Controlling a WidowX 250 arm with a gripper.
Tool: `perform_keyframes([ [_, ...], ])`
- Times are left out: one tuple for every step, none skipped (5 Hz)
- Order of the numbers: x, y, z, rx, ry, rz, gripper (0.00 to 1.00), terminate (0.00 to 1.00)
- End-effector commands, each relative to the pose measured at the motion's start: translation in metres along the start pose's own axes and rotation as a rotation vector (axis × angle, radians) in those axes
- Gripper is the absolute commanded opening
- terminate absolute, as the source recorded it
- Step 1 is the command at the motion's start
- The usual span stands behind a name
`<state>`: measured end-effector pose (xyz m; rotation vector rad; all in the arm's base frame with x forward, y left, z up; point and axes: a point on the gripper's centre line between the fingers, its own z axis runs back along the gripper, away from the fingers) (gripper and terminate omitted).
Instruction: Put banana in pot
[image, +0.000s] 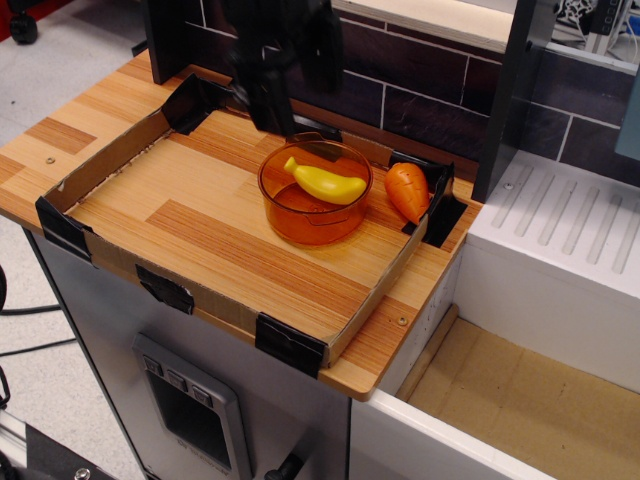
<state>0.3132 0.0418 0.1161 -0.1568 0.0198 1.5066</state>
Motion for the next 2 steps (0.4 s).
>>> perform_keyframes([
  [-0.0005,0.0150,0.0299,-0.023,-0.002,-0.112,1.00,0.00],
  [-0.0005,0.0150,0.0299,-0.023,-0.002,-0.112,1.00,1.00],
])
